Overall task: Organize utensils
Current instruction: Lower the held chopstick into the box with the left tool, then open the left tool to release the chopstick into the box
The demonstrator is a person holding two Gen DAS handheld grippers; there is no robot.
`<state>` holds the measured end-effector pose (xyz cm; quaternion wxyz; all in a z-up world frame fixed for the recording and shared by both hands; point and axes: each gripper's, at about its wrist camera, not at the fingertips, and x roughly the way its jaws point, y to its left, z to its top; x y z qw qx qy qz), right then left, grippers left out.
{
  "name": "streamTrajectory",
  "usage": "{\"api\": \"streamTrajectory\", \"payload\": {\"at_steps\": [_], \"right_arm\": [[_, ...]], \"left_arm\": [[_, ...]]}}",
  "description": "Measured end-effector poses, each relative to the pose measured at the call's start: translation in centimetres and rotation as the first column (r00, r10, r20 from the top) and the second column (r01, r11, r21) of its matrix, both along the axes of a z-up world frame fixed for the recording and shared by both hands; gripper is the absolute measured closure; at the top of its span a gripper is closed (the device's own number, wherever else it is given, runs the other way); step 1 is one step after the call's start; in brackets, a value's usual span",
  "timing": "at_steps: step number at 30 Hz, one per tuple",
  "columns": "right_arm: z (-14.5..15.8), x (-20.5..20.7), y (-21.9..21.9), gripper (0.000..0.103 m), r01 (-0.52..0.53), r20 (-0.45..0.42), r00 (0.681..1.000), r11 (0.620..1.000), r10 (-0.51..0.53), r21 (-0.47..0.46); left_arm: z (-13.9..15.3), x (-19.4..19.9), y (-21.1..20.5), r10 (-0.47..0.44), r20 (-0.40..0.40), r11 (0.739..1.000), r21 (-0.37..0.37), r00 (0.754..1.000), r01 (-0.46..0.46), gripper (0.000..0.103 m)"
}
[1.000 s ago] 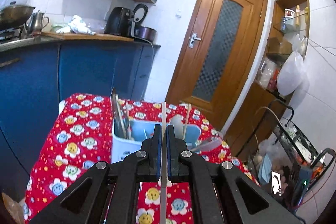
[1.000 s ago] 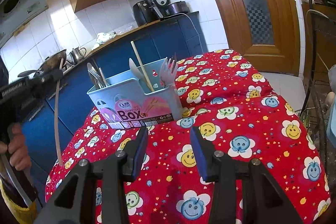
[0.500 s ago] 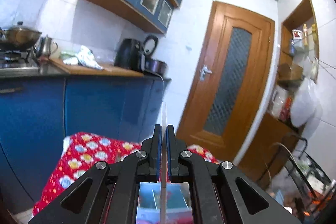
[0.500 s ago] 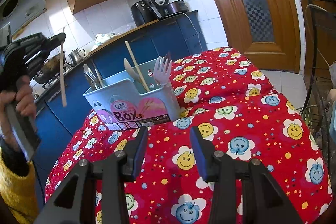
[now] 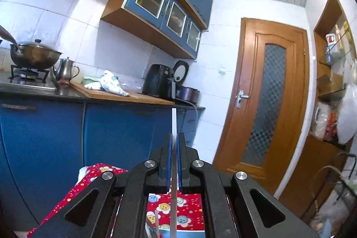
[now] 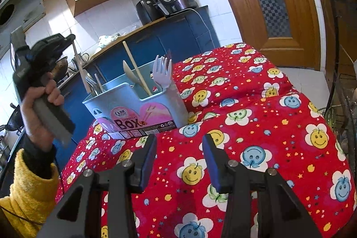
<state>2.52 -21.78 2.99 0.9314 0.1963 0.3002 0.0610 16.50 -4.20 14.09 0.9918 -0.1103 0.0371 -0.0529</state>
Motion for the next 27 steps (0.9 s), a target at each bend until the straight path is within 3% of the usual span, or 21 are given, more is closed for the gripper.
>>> {"api": "streamTrajectory", "payload": {"at_steps": [9,12,21,27], "right_arm": [[0.1,0.1,0.3,0.057,-0.009,0.005,1.000,1.000,0.009,-0.007],[0.2,-0.1,0.3,0.057,-0.005,0.008,1.000,1.000,0.005,-0.005],[0.5,-0.9,0.4,0.057,-0.003,0.022,1.000,1.000,0.003,0.008],[1.0,-1.6,0.8,0.056,-0.004,0.037,0.999,1.000,0.003,0.010]], "left_arm": [[-3.8,0.4,0.1,0.009,-0.085,1.000,0.010,0.996,-0.008,0.099],[-4.7,-0.1,-0.1,0.006,-0.104,0.999,0.047,0.995,-0.001,0.099],[-5.6,-1.6,0.2,-0.035,-0.169,0.996,0.077,0.985,0.048,0.099],[-5.7,-3.2,0.4,-0.073,-0.203,0.992,0.086,0.977,0.092,0.075]]}}
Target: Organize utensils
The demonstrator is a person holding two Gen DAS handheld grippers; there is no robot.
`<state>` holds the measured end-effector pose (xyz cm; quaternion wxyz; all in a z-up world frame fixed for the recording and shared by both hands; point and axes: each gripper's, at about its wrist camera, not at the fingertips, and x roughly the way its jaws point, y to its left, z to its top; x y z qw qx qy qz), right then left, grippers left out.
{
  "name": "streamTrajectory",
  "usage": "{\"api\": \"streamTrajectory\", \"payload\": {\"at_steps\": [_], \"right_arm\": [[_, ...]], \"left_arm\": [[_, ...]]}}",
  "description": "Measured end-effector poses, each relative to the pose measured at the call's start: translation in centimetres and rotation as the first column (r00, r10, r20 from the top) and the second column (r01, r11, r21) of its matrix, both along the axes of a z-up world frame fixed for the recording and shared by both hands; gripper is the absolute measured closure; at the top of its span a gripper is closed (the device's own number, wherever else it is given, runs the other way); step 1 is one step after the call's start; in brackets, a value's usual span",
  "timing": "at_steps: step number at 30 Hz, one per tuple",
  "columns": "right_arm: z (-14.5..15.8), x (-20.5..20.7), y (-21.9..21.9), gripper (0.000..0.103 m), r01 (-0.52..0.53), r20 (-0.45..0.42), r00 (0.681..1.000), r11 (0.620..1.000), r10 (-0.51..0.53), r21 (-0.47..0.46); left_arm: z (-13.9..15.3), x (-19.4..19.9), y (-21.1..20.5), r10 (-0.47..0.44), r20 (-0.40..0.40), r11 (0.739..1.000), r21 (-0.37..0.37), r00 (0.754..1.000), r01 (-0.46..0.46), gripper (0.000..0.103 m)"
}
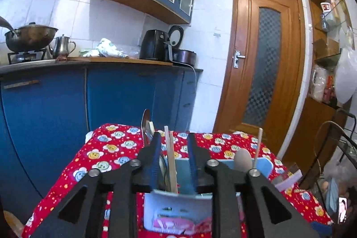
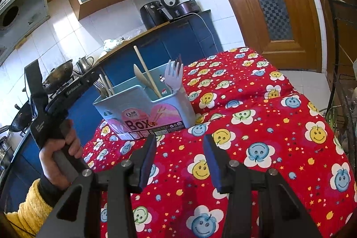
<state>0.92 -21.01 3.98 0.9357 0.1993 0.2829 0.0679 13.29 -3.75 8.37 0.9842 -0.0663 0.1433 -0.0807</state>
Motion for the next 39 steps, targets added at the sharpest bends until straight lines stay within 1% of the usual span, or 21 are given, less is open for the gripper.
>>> {"api": "streamTrajectory", "payload": {"at_steps": [3,5,11,15,18,20,22,24,27,29,33,34,38,39], "right_arm": [[0.4,-0.5,0.4,0.055,-0.005,0.010,1.000,1.000,0.005,-0.007],[0.6,-0.7,0.6,0.055,-0.008,0.016,1.000,1.000,0.008,-0.008],[1.6,-1.6,1.4,0.054,-0.022,0.041,0.999,1.000,0.023,-0.017],[2.1,-2.3,2.1,0.051,-0.032,0.051,0.998,0.999,0.033,-0.027],[2.4,-2.8,2.5,0.044,-0.039,0.058,0.997,0.998,0.041,-0.039],[2.6,-3.2,2.7,0.042,-0.042,0.060,0.997,0.998,0.045,-0.049],[2.7,-3.6,3.1,0.039,-0.045,0.061,0.997,0.997,0.048,-0.061],[2.8,-3.9,3.4,0.038,-0.049,0.062,0.997,0.996,0.054,-0.071],[2.7,-4.3,3.8,0.034,-0.054,0.064,0.996,0.994,0.060,-0.093],[2.6,-4.6,4.1,0.030,-0.052,0.067,0.996,0.992,0.060,-0.111],[1.9,-4.7,4.4,0.024,-0.040,0.060,0.997,0.990,0.049,-0.135],[1.7,-4.6,4.4,0.020,-0.033,0.056,0.998,0.990,0.041,-0.138],[0.9,-4.4,4.3,0.012,-0.015,0.054,0.998,0.990,0.023,-0.142],[0.7,-4.4,4.2,0.009,-0.012,0.056,0.998,0.990,0.020,-0.143]], "left_arm": [[0.3,-1.0,0.5,-0.011,-0.020,1.000,-0.007,1.000,0.011,0.069],[0.5,-1.7,0.8,-0.014,-0.042,1.000,-0.005,0.999,0.014,0.068],[0.9,-3.9,2.0,-0.037,-0.105,0.999,-0.020,0.994,0.035,0.067],[1.1,-5.7,2.4,-0.041,-0.138,0.999,0.009,0.990,0.043,0.067],[1.0,-7.2,2.5,-0.045,-0.163,0.998,0.031,0.986,0.051,0.067],[0.7,-8.3,2.5,-0.045,-0.180,0.998,0.045,0.983,0.054,0.067],[0.3,-9.1,2.7,-0.043,-0.197,0.997,0.052,0.979,0.055,0.063],[-0.3,-10.1,2.9,-0.041,-0.214,0.998,0.046,0.976,0.052,0.053],[-1.1,-10.9,3.3,-0.032,-0.233,0.998,0.040,0.972,0.042,0.044],[-1.8,-11.5,3.5,-0.021,-0.245,0.999,0.038,0.969,0.031,0.042],[-3.1,-11.9,3.7,-0.015,-0.273,0.999,0.034,0.962,0.025,0.040],[-3.5,-12.0,3.6,-0.008,-0.277,0.999,0.041,0.961,0.020,0.040],[-4.7,-12.5,3.1,0.014,-0.280,0.997,0.078,0.960,0.008,0.036],[-4.9,-12.6,3.1,0.016,-0.279,0.997,0.083,0.960,0.008,0.036]]}}
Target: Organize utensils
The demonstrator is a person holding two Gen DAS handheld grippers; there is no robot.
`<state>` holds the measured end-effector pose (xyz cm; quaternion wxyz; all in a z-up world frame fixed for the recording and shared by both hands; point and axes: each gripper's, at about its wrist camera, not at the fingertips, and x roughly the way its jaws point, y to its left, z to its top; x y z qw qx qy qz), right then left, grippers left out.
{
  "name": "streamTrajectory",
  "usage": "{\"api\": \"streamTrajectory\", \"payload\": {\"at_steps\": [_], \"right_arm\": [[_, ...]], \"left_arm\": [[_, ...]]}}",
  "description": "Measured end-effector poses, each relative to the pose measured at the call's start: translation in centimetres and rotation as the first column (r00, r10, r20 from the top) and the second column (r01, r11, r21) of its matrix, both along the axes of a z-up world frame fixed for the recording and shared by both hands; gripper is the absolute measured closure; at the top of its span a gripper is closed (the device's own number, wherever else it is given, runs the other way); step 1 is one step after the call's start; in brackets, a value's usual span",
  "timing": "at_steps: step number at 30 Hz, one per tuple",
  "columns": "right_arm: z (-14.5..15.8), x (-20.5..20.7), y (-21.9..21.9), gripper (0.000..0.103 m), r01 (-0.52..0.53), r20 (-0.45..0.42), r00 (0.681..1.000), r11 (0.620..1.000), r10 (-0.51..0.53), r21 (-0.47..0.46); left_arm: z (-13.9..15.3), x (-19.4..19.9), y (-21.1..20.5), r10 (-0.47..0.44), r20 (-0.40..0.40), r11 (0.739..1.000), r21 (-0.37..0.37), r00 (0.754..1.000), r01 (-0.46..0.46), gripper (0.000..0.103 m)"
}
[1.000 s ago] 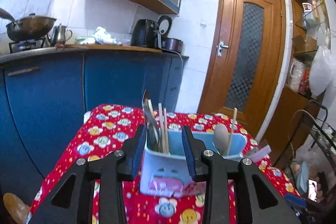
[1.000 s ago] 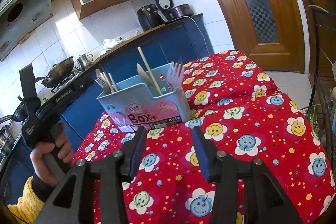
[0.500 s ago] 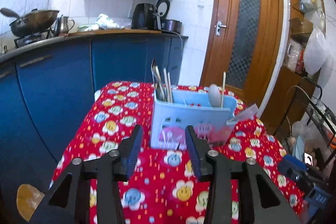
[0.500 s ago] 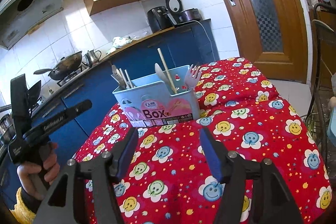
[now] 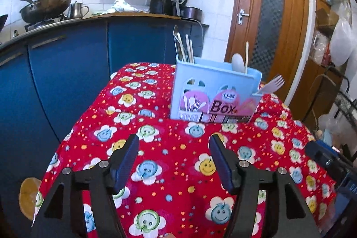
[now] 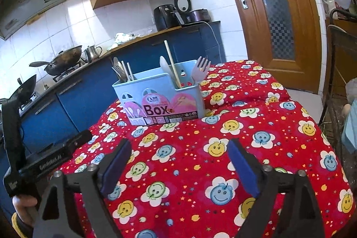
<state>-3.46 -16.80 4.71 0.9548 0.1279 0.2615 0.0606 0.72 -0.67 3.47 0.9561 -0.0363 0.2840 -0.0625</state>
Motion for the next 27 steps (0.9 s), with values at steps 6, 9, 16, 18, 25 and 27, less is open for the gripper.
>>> {"api": "streamTrajectory", "payload": {"at_steps": [6,9,16,18,25,27], "right_arm": [[-0.9,-0.1,0.3,0.001,-0.006,0.019,1.000,0.999,0.007,-0.033],[-1.2,-0.3,0.7,0.001,-0.001,0.043,0.999,0.998,0.003,-0.067],[-1.9,-0.3,1.1,0.001,0.029,0.077,0.997,0.992,-0.020,-0.126],[-2.0,-0.2,1.1,0.001,0.030,0.075,0.997,0.992,-0.020,-0.126],[-2.1,-0.1,1.1,0.001,0.028,0.068,0.997,0.992,-0.020,-0.124],[-2.1,-0.1,1.1,0.001,0.027,0.070,0.997,0.992,-0.018,-0.125]], "left_arm": [[-1.2,-0.2,-0.5,-0.002,-0.001,1.000,0.006,1.000,0.002,0.036],[-1.7,-0.2,-0.6,0.009,0.003,1.000,0.009,1.000,-0.009,0.036],[-2.2,-0.5,-1.0,0.030,0.035,0.999,0.039,0.999,-0.032,0.036],[-2.3,-0.5,-1.0,0.034,0.039,0.999,0.038,0.999,-0.036,0.036],[-2.4,-0.5,-0.9,0.042,0.040,0.998,0.035,0.998,-0.043,0.036],[-2.4,-0.6,-1.1,0.039,0.045,0.998,0.041,0.998,-0.041,0.036]]}}
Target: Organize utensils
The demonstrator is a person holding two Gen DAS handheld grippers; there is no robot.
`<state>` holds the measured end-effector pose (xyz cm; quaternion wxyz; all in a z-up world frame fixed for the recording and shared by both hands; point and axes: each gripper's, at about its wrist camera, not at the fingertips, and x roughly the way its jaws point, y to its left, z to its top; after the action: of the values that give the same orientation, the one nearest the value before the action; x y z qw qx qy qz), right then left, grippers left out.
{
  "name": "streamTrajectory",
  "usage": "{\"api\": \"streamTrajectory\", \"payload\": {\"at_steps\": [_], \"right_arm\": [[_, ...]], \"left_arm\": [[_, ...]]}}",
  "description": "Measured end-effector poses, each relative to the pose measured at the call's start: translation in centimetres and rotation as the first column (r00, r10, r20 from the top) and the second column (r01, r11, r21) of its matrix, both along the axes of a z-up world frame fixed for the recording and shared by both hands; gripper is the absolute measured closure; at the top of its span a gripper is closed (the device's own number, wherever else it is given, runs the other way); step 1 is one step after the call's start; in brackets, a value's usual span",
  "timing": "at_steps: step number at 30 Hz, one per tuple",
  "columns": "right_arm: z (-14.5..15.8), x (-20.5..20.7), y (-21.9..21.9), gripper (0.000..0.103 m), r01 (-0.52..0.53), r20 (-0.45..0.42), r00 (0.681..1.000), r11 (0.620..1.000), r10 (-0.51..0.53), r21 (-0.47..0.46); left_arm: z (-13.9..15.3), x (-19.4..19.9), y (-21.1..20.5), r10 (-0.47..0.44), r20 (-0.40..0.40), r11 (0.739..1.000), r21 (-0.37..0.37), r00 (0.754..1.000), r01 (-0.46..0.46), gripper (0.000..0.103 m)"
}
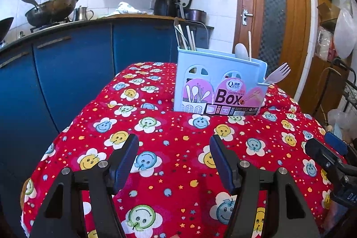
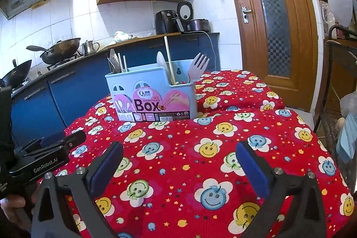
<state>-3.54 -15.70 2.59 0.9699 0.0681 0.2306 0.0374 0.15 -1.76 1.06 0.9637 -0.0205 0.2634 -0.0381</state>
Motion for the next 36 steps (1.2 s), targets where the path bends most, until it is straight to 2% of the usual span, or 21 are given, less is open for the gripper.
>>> {"api": "streamTrajectory", "payload": {"at_steps": [36], "right_arm": [[-0.06,-0.06,0.25,0.001,-0.001,0.003,1.000,1.000,0.001,-0.014]], "left_arm": [[-0.06,-0.27,0.01,-0.007,0.010,1.000,-0.008,1.000,0.007,0.036]]}}
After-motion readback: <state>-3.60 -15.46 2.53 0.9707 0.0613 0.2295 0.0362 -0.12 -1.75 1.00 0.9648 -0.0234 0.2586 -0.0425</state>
